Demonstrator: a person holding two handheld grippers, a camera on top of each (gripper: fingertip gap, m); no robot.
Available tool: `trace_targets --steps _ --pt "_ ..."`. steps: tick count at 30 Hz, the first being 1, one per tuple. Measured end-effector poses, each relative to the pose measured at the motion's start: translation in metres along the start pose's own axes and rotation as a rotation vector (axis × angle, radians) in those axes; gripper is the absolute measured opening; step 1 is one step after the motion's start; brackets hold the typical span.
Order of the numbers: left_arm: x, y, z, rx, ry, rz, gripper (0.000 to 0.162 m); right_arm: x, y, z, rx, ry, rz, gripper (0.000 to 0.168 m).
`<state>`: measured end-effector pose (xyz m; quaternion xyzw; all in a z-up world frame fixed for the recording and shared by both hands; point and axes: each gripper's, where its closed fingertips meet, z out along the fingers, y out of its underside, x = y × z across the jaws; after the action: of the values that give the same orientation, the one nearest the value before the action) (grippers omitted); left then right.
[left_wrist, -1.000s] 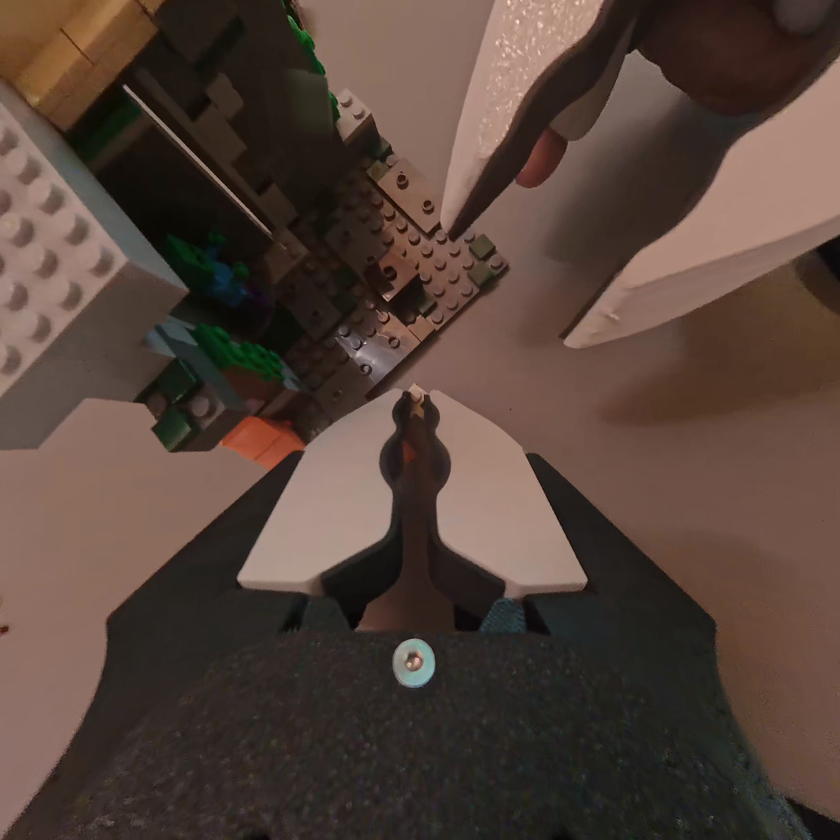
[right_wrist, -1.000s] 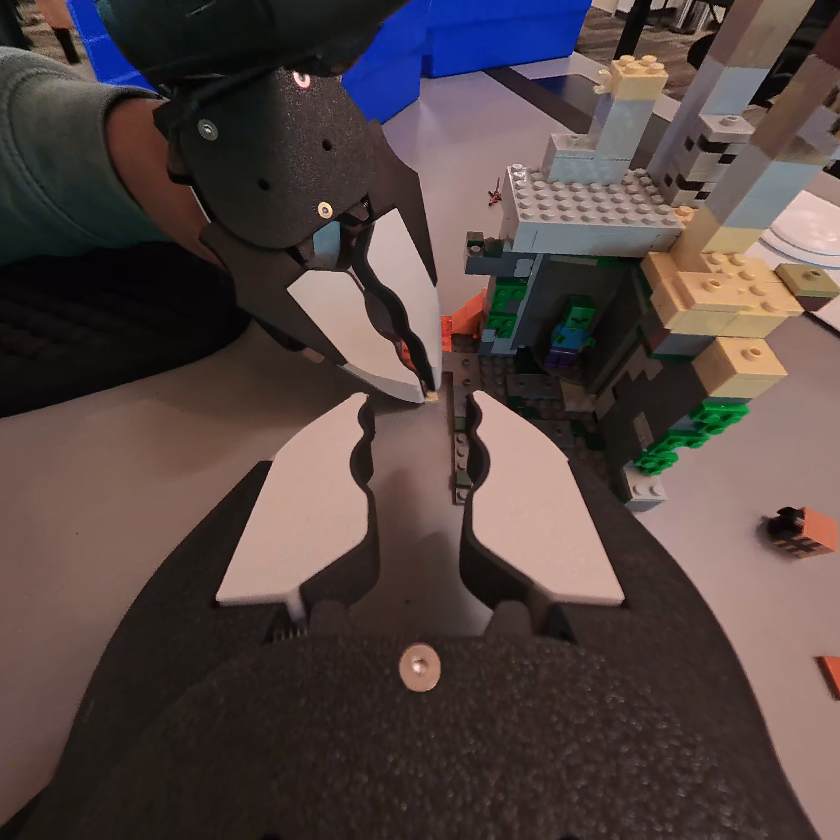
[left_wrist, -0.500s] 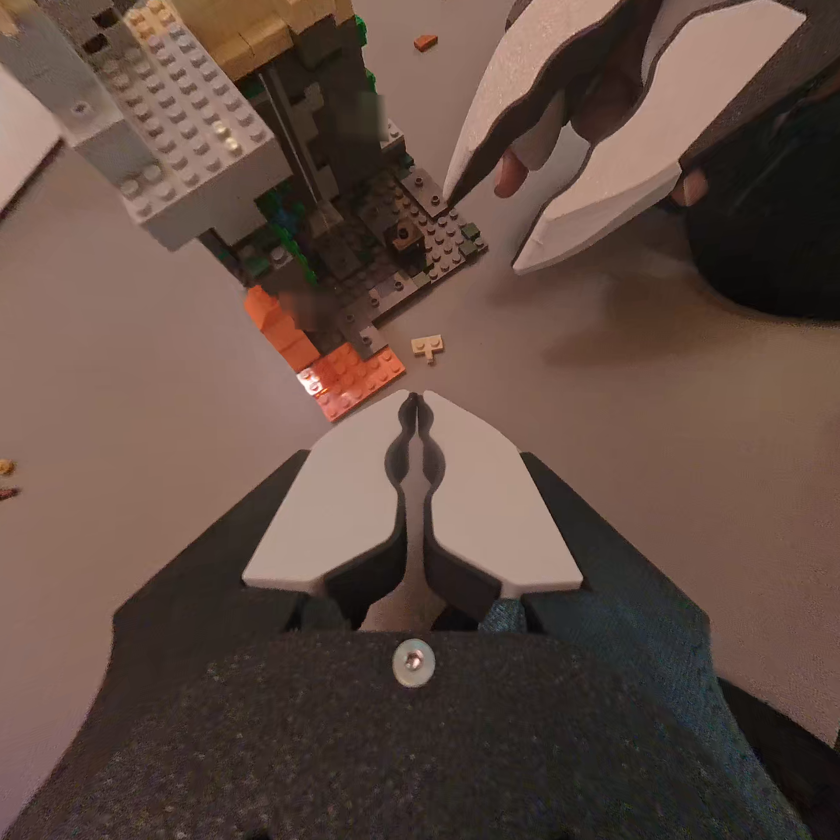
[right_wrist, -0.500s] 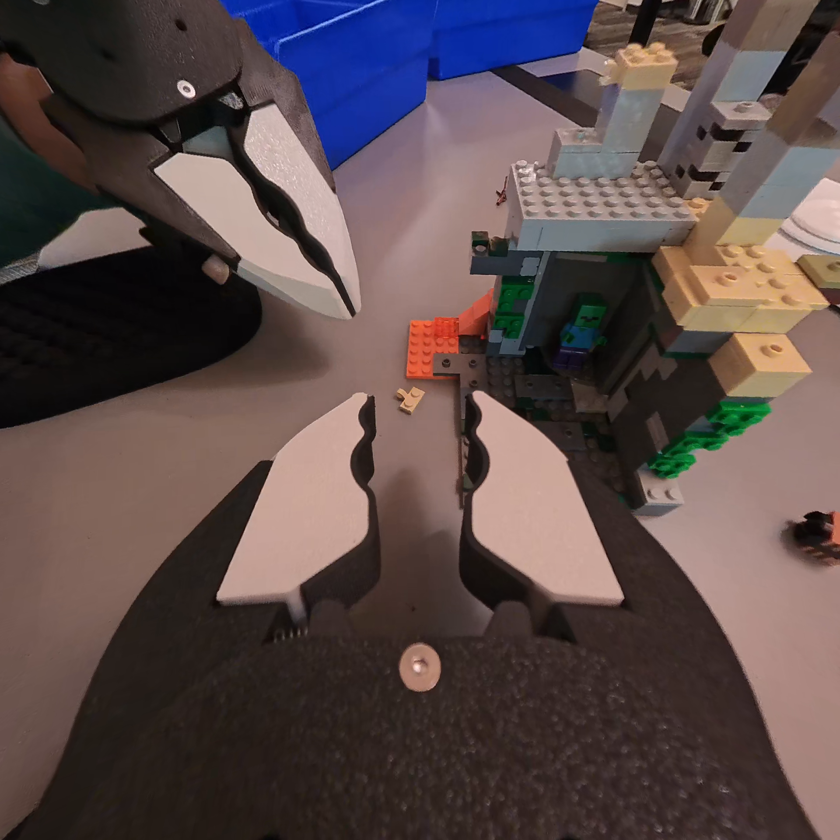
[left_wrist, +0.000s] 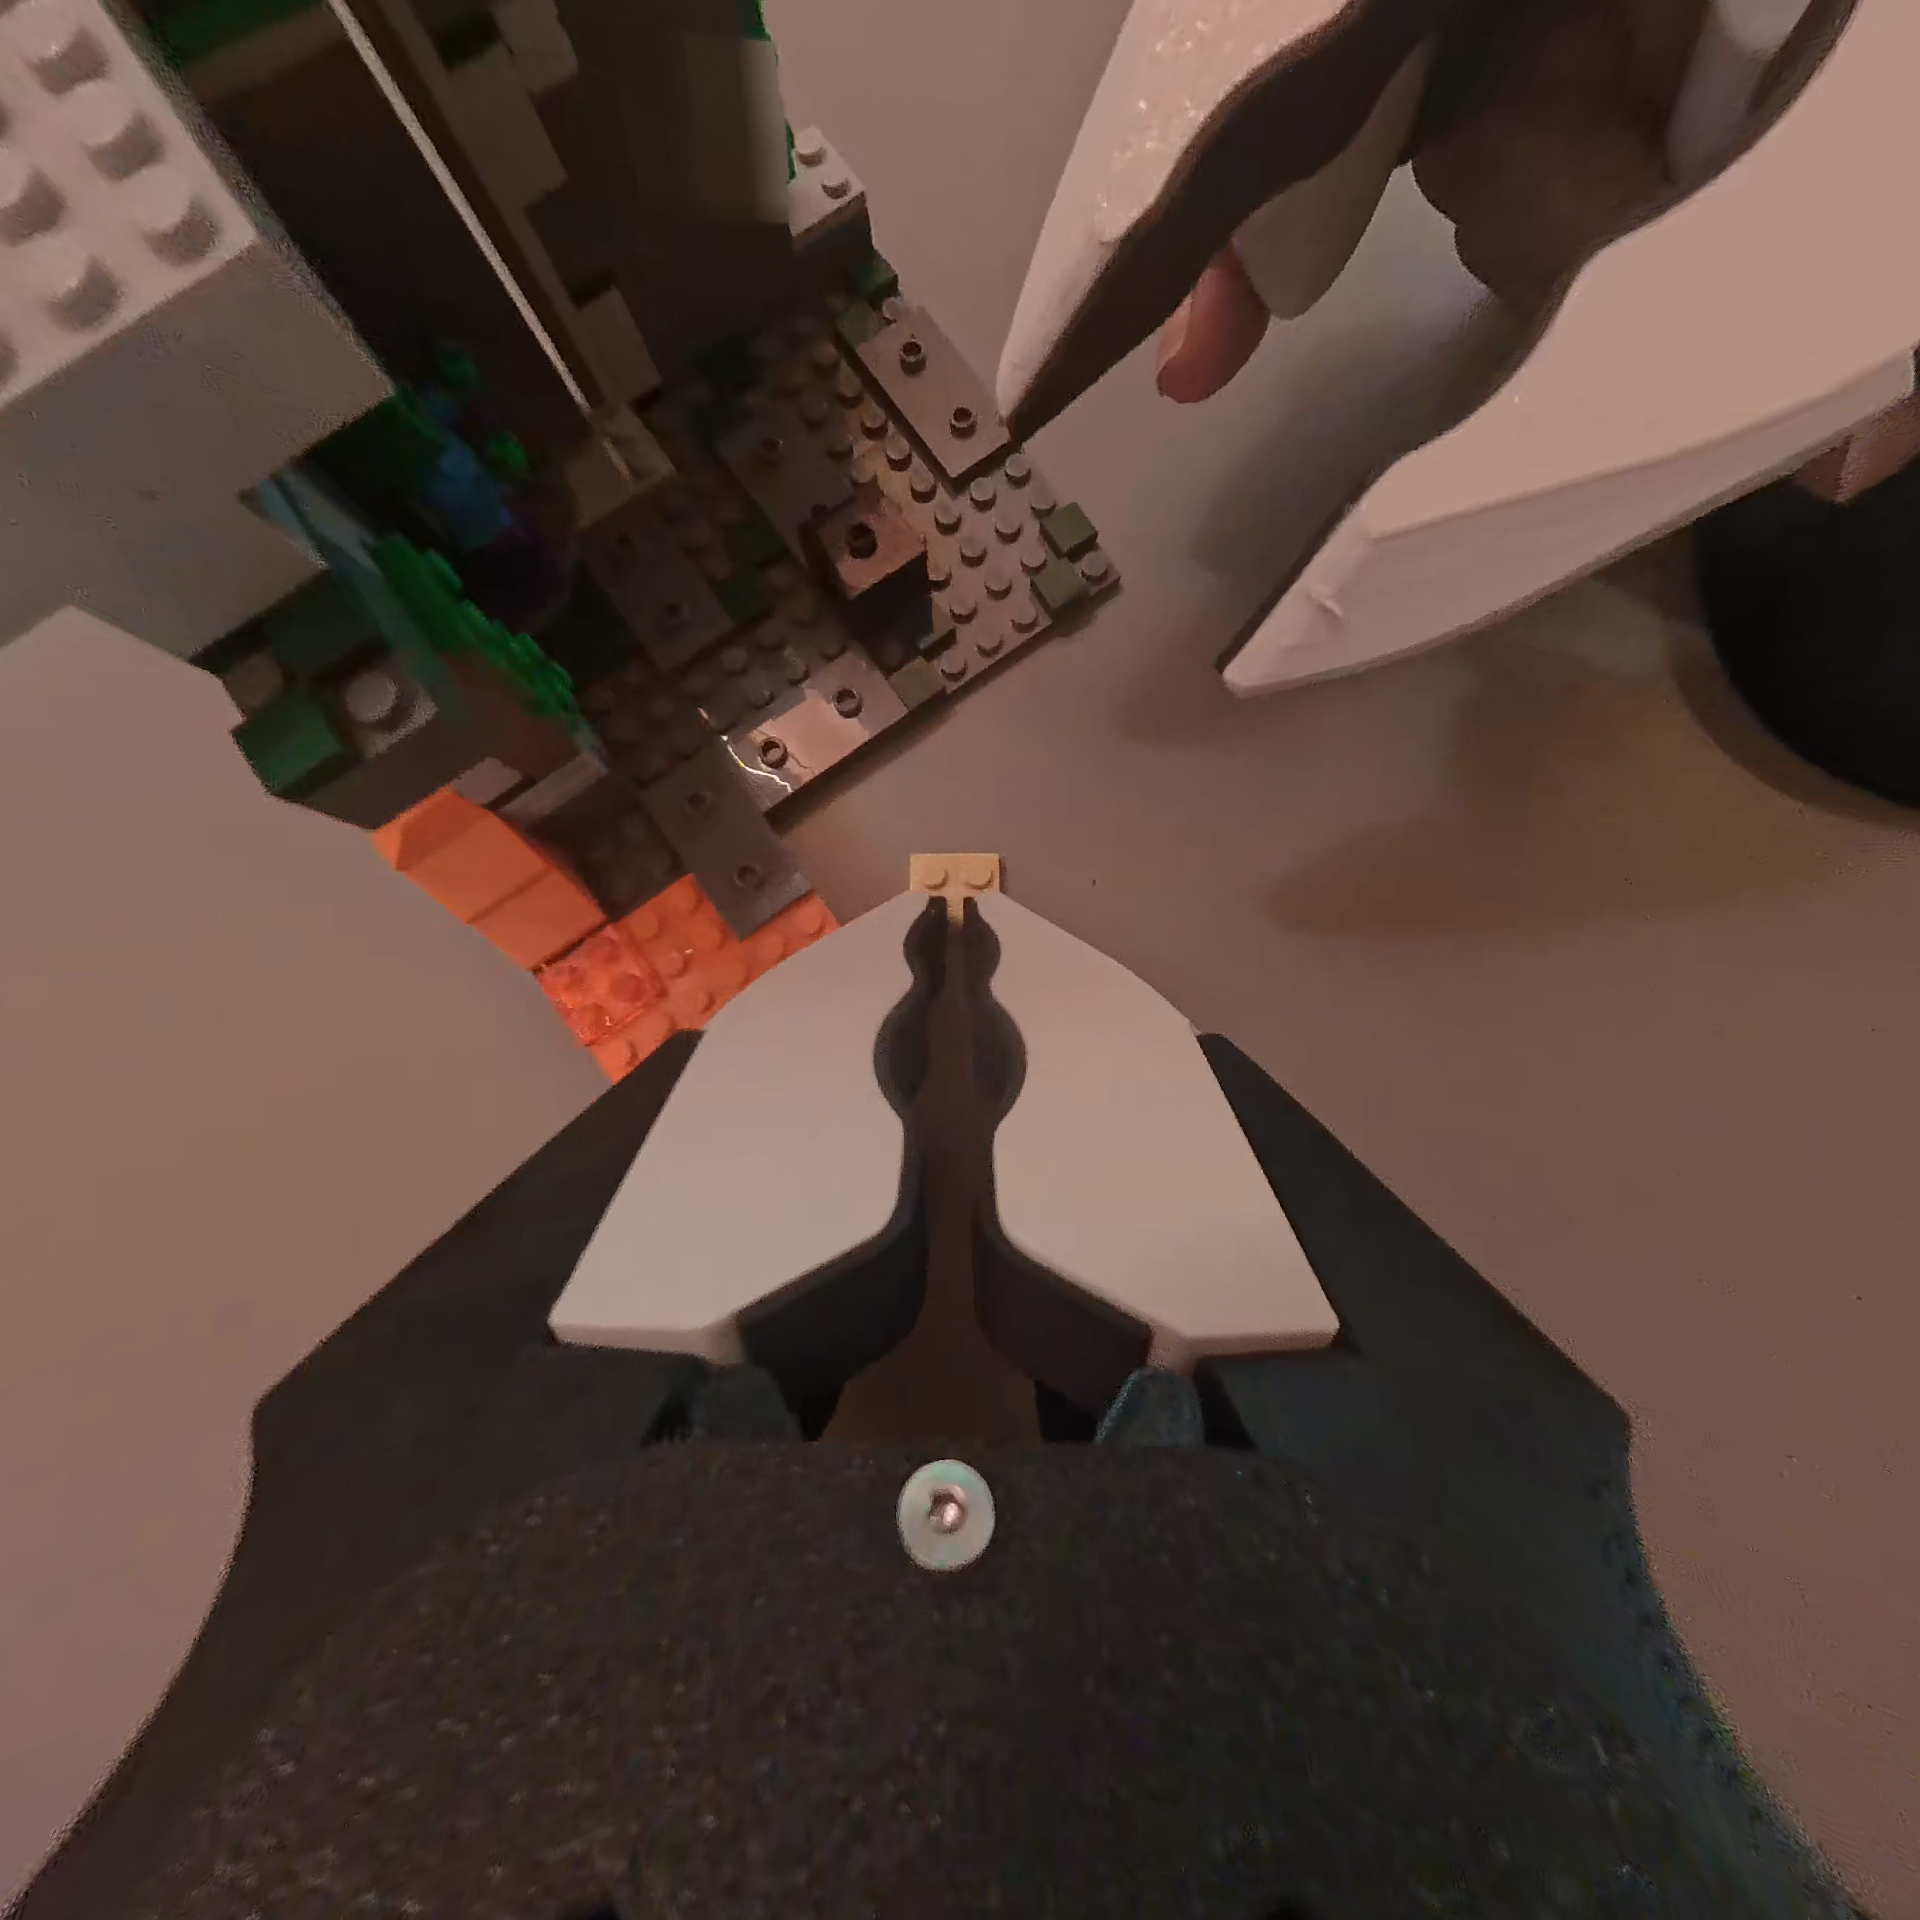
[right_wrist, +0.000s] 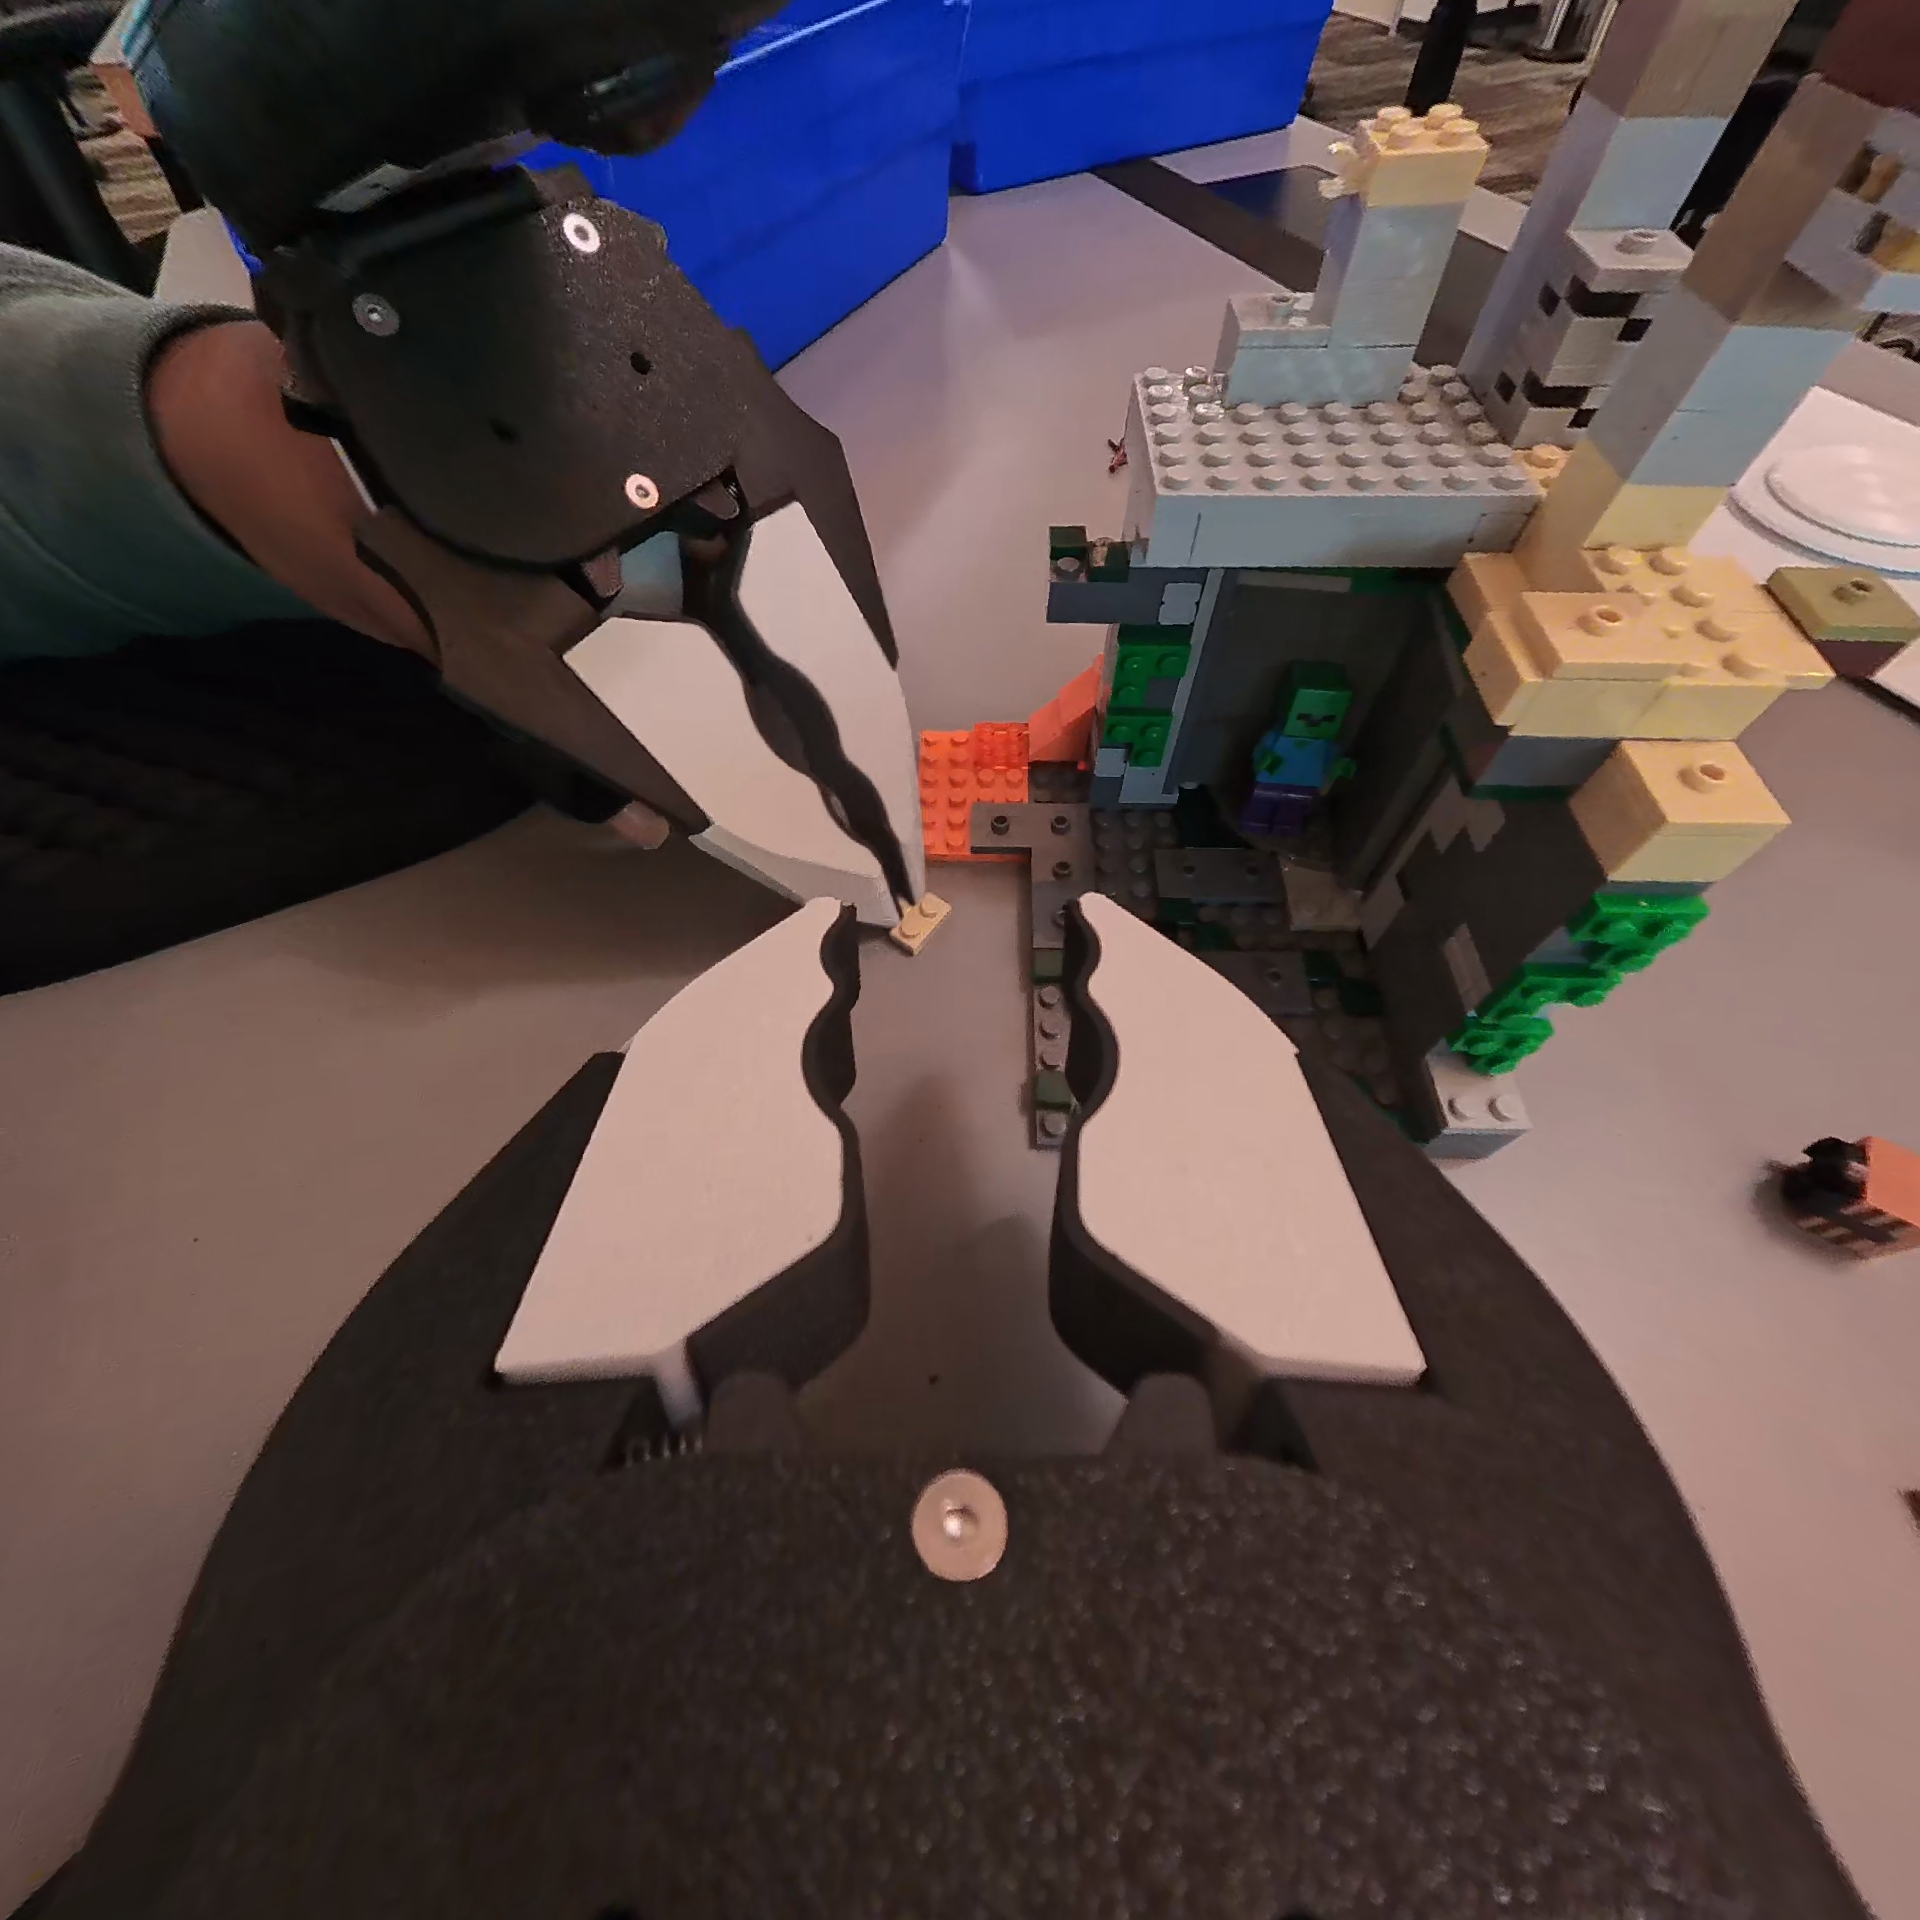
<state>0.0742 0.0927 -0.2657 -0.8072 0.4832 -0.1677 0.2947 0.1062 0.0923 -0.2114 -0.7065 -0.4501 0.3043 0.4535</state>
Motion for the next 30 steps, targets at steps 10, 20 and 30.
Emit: trace_targets --steps 10,20,30 --pt "-0.036 0.003 -0.105 0.229 -0.208 -0.096 0.003 0.006 0.004 0.000 -0.021 0.022 0.026 0.035" --pt "-0.156 0.120 -0.247 0.093 -0.687 -0.382 0.002 0.012 0.011 0.002 -0.053 0.052 0.057 0.034" --pt "-0.174 0.160 -0.237 0.020 -0.718 -0.472 0.032 0.017 0.015 0.003 -0.058 0.064 0.082 0.033"
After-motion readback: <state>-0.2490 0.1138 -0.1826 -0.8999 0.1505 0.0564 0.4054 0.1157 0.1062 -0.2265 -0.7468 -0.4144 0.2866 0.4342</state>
